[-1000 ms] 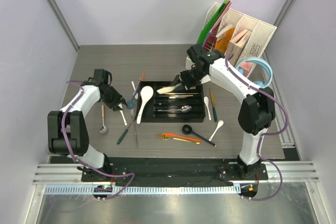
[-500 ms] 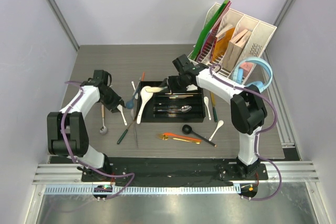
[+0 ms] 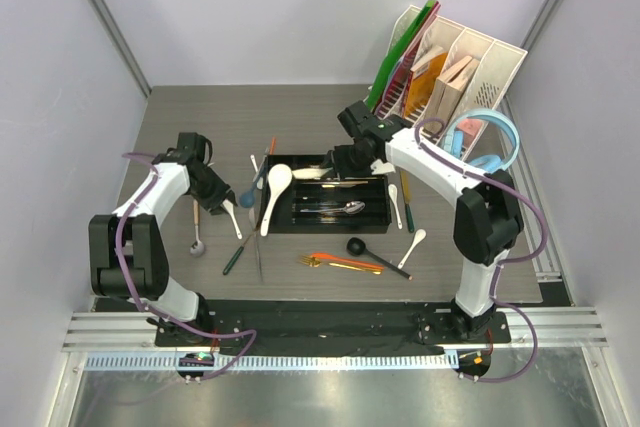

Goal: Sort the eating utensils into containers
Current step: Place the knife in the storage box.

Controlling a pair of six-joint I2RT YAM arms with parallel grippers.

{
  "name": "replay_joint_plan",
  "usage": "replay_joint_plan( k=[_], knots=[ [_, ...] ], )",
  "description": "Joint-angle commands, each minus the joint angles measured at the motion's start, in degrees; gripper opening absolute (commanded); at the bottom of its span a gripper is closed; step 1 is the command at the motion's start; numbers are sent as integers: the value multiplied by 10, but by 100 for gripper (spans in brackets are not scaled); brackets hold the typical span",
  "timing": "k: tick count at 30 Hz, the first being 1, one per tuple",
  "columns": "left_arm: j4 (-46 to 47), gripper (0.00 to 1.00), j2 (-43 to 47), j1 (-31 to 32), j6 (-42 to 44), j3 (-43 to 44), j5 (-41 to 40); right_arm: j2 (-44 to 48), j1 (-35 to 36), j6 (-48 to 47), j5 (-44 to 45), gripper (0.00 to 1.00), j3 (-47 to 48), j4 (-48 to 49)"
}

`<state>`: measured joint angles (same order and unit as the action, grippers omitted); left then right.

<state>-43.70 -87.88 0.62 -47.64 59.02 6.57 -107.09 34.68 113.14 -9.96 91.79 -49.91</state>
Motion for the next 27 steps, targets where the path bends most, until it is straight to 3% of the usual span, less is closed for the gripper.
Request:
replay_joint_plan(
  k=[1,9,27],
  knots=[
    [9,34,4,-4,8,19,7,29,3,95,3,1,-36,20],
    [-2,34,17,-4,17,7,2,22,6,103,0,1,-100,86],
    [-37,34,10,-4,33,23,-13,-13,5,117,-9,1,-126,141]
  ],
)
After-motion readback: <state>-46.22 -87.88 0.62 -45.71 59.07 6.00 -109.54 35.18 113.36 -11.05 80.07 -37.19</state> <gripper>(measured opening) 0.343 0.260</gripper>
